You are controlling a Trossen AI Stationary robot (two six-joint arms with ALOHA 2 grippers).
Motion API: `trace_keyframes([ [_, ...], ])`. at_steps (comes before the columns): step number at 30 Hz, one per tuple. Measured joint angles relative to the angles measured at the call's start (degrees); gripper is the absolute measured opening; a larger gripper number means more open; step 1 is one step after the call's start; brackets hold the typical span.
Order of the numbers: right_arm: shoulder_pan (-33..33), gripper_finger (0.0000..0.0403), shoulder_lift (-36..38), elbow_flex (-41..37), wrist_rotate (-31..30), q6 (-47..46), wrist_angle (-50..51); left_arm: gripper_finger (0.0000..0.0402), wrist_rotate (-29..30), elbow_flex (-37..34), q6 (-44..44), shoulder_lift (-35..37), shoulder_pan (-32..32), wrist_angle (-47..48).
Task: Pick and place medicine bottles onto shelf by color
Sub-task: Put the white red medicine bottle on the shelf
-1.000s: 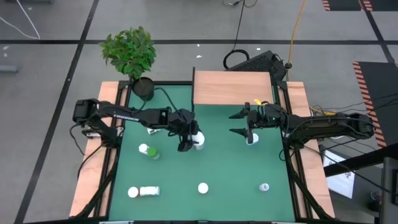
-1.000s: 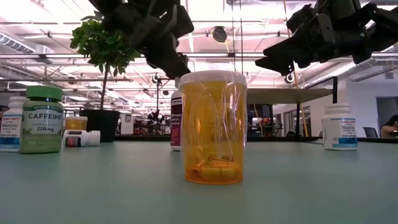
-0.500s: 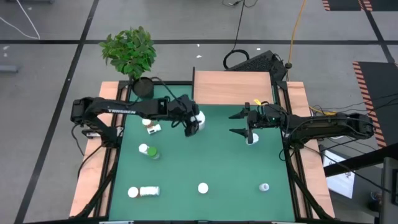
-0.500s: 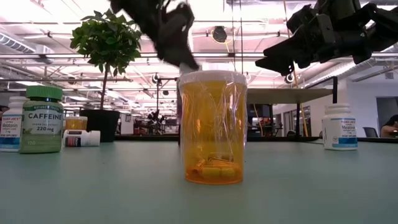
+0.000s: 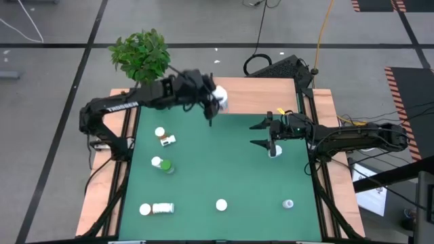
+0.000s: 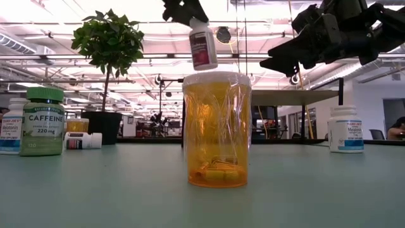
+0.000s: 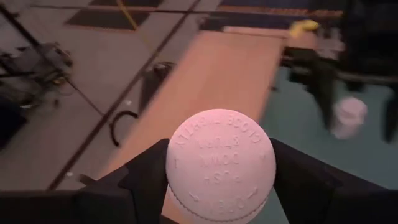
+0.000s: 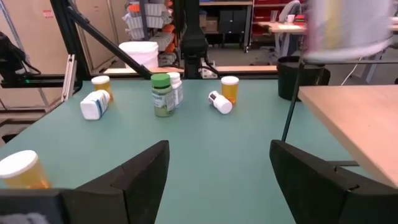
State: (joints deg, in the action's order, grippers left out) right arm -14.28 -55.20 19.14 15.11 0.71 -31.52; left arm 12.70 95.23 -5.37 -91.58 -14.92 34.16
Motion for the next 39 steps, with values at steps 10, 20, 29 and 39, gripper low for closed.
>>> trace_keyframes([
  [10, 0.02, 0.0274, 0.00, 0.00, 0.00, -0.46, 0.08, 0.0246, -3.90, 19.74, -2.46, -16.49, -12.41, 7.92],
  [20, 0.02, 0.0274, -0.02, -1.22, -0.15, 0.15, 0.06, 0.0251, -8.20, 31.53, 1.05, -26.57, -17.98, 15.86],
  [29, -0.81, 0.0274, -0.02, -1.36, -0.26, -0.16, -1.71, 0.0253, -8.23, 31.53, 3.59, -26.46, -18.53, 16.33],
  [39, -1.16, 0.0274, -0.02, -1.37, -0.26, -1.80, -1.79, 0.0336, -8.19, 31.53, 3.97, -26.46, -18.33, 15.53],
])
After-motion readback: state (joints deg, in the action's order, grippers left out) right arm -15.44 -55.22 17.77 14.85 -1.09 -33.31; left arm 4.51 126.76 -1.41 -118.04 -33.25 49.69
